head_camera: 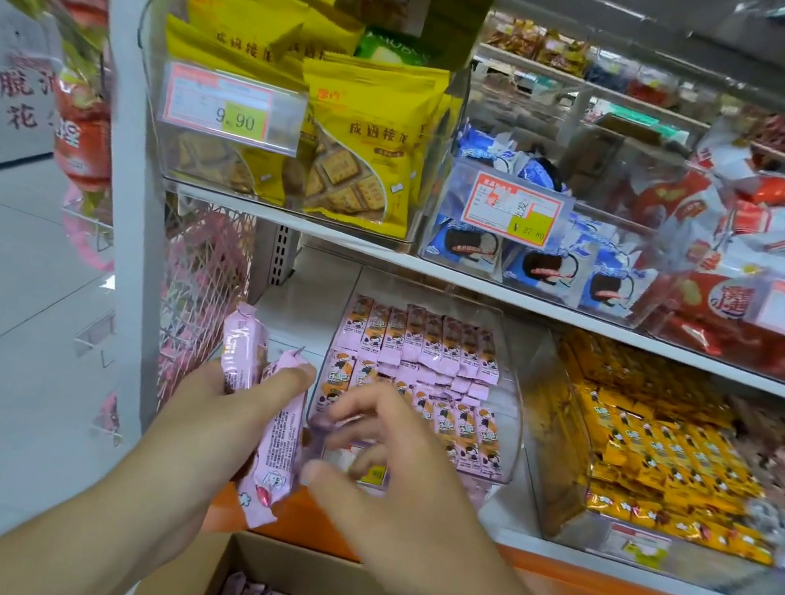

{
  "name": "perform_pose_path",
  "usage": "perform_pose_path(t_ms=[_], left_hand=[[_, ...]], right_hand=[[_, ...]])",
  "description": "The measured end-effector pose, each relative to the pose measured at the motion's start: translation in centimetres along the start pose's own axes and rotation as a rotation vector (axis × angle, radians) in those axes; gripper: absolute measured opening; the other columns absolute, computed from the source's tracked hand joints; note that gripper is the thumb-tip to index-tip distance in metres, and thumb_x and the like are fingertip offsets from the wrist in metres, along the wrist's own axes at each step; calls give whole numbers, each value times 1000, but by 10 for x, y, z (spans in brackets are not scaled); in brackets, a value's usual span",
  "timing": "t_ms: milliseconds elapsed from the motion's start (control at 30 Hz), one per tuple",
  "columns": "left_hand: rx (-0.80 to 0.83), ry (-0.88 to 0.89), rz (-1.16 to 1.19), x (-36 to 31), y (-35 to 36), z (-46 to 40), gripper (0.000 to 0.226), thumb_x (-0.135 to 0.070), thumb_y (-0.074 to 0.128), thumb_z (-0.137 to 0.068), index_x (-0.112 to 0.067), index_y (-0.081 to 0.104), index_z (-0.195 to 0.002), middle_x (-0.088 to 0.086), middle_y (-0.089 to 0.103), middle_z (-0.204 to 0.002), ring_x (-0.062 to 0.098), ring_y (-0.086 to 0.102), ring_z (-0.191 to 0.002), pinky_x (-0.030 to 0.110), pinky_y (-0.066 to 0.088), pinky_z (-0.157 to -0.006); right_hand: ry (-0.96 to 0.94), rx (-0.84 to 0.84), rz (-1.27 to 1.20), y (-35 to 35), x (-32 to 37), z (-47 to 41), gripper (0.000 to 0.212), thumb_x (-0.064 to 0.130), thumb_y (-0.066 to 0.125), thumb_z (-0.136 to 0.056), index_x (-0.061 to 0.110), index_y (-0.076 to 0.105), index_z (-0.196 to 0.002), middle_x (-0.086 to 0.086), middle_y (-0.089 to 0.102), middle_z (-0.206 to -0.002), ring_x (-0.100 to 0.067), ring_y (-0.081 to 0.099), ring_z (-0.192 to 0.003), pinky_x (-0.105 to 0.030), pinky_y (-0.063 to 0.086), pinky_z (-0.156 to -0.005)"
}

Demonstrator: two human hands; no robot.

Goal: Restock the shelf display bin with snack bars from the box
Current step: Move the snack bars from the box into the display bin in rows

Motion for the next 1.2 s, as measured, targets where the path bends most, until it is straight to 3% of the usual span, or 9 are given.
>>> perform_pose_path(t_ms=[100,167,333,467,667,833,1000,1133,1200], left_hand=[[-30,14,3,-4,7,6,41,-46,86,-74,-10,69,-88,19,68,-70,32,67,-60,65,59,-70],[-35,25,8,-4,10,10,45,-44,89,-73,-9,68,-91,15,68,-68,31,67,-60,59,59,-67],[-1,77,-48,-10,17,18,67,-68,90,-56,-20,73,-100,11,80,-86,32,77,-79,55,64,-79],[63,56,-16,-15,20,24,60,-61,80,-60,-17,73,-100,12,80,-85,30,77,-75,50,64,-75],[157,74,11,-18,22,30,52,-53,89,-61,-11,76,-88,20,73,-75,26,62,-53,31,48,-46],[209,-8,70,-14,16,29,52,-45,92,-67,-4,75,-94,22,61,-71,27,50,-51,30,44,-46],[133,-36,76,-16,7,19,56,-34,84,-74,1,67,-113,14,66,-68,30,54,-69,34,47,-57],[105,-60,51,-19,-1,12,52,-29,84,-76,5,66,-111,17,64,-67,26,53,-52,32,47,-48],[126,-58,4,-18,-2,11,45,-24,84,-78,5,67,-109,17,64,-69,23,56,-46,30,47,-42]], right_hand=[[39,33,-29,8,18,20,50,39,90,-72,34,54,-105,11,62,-105,2,55,-76,-20,48,-71],[53,-36,19,12,17,24,55,40,92,-67,34,52,-104,9,62,-100,-2,53,-71,-23,49,-69],[13,-139,-87,9,6,25,32,25,82,-82,34,59,-103,11,66,-99,-10,65,-84,-34,59,-75],[20,-194,-146,0,-5,25,29,18,75,-87,39,63,-104,14,69,-99,-12,69,-92,-36,59,-84],[58,-219,-256,-25,-21,20,39,6,77,-88,42,71,-101,4,71,-101,-20,70,-96,-43,61,-87],[60,-247,-422,-50,-27,21,27,-4,68,-95,20,77,-97,-6,75,-95,-32,75,-76,-27,60,-65],[146,-252,-670,-70,-38,16,22,-1,58,-102,10,77,-106,-8,78,-102,-35,79,-87,-36,64,-70],[165,-206,-622,-74,-47,11,22,2,58,-103,7,79,-102,-14,71,-114,-29,74,-79,-44,63,-72],[161,-155,-523,-73,-48,9,26,3,57,-104,13,81,-101,-5,70,-114,-28,71,-78,-44,63,-70]])
Point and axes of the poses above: each hand's wrist, its own z-axis away from the middle knuckle, its own y-axis out of the palm, x = y × z, the point moved 1 cm from there along -z, towards the middle knuckle
